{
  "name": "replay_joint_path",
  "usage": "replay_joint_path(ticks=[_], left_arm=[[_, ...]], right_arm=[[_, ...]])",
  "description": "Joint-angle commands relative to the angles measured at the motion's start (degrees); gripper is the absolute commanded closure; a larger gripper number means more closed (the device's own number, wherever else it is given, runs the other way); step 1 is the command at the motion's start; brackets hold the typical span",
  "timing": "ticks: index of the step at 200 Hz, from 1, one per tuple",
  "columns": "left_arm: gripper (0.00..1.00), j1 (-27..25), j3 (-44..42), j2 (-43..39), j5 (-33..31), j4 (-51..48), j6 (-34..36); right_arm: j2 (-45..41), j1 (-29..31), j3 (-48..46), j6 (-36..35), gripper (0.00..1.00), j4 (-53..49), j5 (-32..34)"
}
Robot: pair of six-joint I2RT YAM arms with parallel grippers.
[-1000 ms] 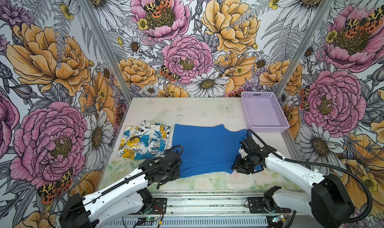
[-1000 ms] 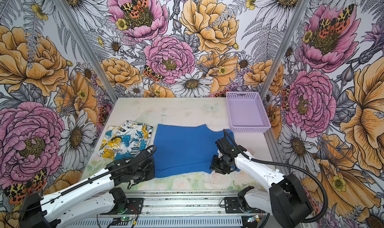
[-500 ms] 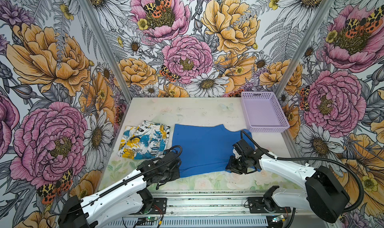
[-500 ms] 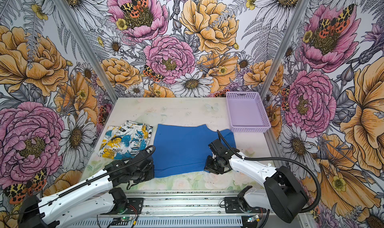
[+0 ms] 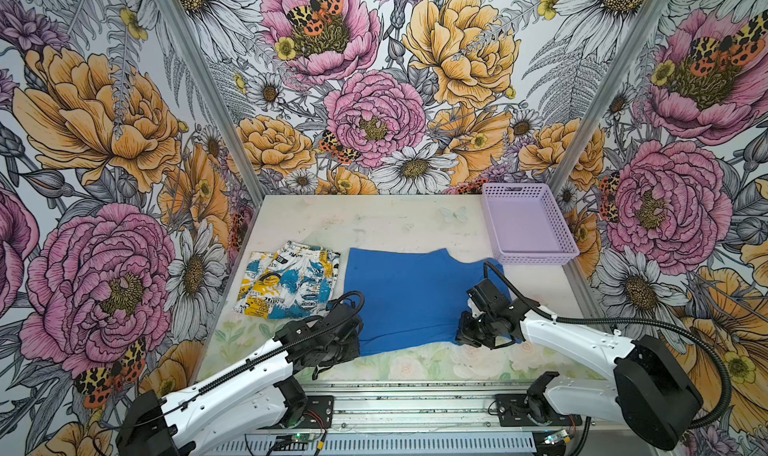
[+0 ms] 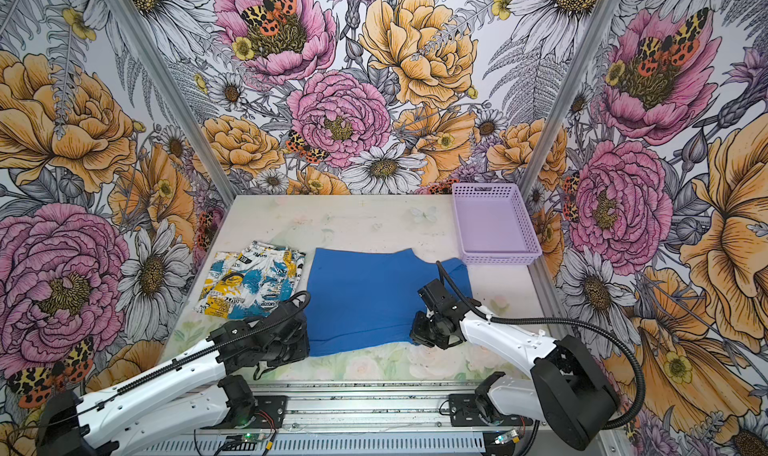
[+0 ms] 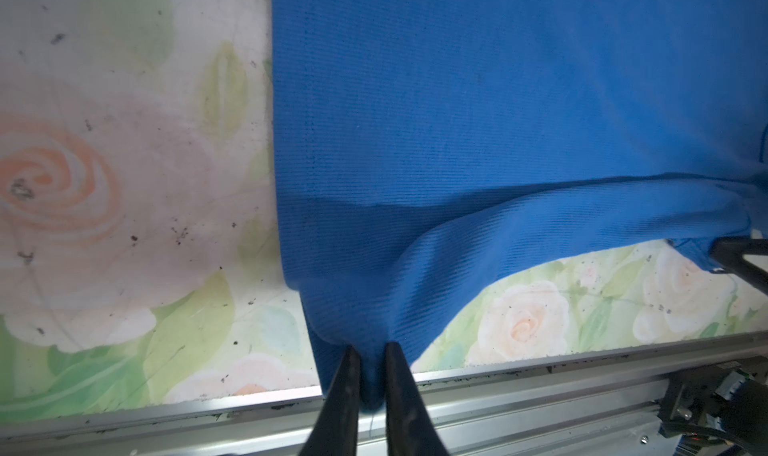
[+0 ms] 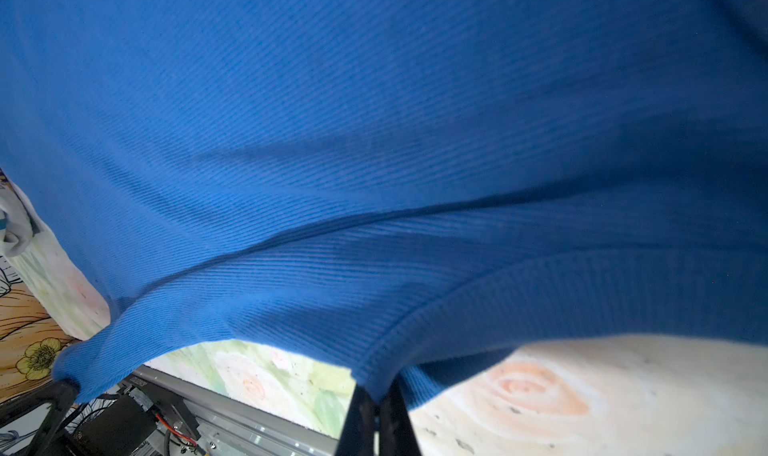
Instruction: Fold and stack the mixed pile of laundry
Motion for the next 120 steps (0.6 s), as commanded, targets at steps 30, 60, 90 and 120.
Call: replay_joint_path(ticks=[30, 60, 90, 120], left_arm=[[0.76, -0.83, -0.83, -0.95, -1.3, 1.21, -1.03], [0.78, -1.47, -1.32, -1.32, -1.15, 1.22, -2.0], [0.79, -2.96, -2.82, -2.26, -1.82, 1.06, -3.88], [0.8, -3.08, -3.38, -2.01, -2.55, 0.92, -5.53]], right_arm=[[-0.72, 0.01, 1.5, 0.52, 1.0, -0.79, -0.05], [-0.45, -0.1, 1.74, 0.56, 1.0, -0.79, -0.07], [-0.01, -0.44, 1.89, 0.32, 1.0, -0.79, -0.26], [-0.66, -1.56, 1.47, 0.29, 1.0, -1.4, -0.37]])
